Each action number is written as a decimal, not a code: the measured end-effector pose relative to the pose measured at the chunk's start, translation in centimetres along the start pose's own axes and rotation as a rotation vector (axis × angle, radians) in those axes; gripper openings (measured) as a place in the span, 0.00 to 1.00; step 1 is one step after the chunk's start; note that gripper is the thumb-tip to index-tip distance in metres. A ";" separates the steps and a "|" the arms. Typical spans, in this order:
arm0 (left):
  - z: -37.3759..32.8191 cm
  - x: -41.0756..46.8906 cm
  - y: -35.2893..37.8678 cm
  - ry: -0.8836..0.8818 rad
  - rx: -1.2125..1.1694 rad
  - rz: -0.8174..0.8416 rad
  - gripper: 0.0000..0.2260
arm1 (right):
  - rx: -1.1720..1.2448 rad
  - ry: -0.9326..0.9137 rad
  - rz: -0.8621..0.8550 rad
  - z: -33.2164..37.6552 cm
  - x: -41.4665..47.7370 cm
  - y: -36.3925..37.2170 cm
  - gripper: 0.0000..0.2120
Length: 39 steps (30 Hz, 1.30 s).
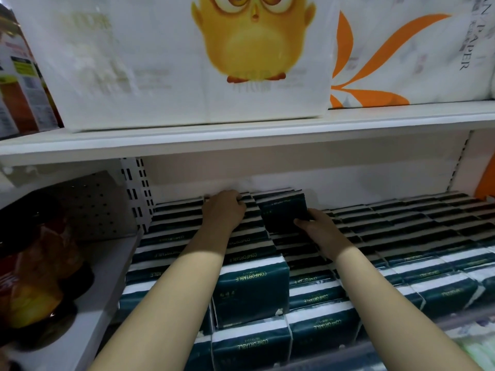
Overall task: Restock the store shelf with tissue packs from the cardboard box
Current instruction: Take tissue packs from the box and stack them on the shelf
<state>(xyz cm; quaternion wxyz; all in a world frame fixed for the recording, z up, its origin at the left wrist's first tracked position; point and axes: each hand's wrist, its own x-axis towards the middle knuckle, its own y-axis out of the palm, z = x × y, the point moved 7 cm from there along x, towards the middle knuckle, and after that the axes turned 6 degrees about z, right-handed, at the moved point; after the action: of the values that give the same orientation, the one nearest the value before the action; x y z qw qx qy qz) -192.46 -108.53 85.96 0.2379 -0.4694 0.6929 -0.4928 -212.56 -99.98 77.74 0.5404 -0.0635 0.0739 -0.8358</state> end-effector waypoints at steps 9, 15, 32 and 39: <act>0.2 0.3 0.0 -0.012 -0.027 -0.014 0.15 | -0.157 0.025 0.018 0.3 0.9 0.7 0.18; 0.2 0.1 0.0 -0.016 -0.025 -0.012 0.15 | -0.239 0.104 0.074 1.1 2.0 0.9 0.20; 0.1 0.9 0.8 0.020 0.093 0.036 0.14 | -0.069 0.002 -0.079 2.8 -1.9 0.9 0.37; -2.2 0.0 0.1 0.070 0.004 0.168 0.19 | 0.069 -0.097 -0.248 4.9 -6.6 -2.2 0.17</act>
<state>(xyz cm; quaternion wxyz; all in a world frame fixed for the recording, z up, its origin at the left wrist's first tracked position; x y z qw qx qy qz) -194.24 -107.53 86.80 0.2551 -0.3918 0.7367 -0.4885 -210.97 -93.32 82.79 0.4377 -0.0938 0.0106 -0.8942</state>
